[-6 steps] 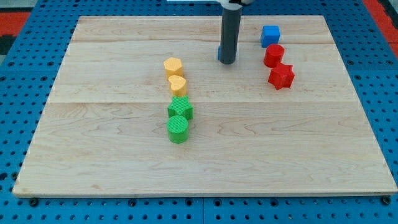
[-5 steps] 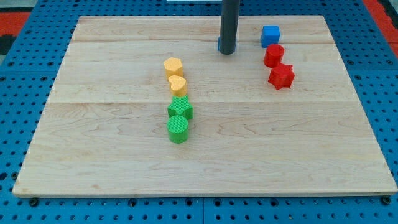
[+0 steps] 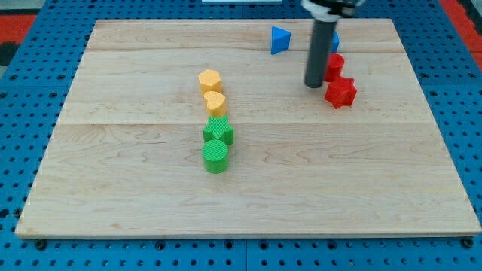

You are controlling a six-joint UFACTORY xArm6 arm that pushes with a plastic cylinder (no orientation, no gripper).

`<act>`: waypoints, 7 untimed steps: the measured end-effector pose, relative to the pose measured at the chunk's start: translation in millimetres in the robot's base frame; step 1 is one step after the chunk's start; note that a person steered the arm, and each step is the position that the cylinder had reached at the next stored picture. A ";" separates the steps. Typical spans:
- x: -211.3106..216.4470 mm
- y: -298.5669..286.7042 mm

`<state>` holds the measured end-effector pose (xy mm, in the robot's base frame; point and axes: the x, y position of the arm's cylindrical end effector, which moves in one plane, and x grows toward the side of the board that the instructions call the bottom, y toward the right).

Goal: Move the red circle to the left side of the blue triangle

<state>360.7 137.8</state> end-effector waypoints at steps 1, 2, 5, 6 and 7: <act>0.0 44.9; -22.8 56.9; -49.4 -105.8; -52.0 -123.2; -55.8 -111.5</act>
<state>304.9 26.3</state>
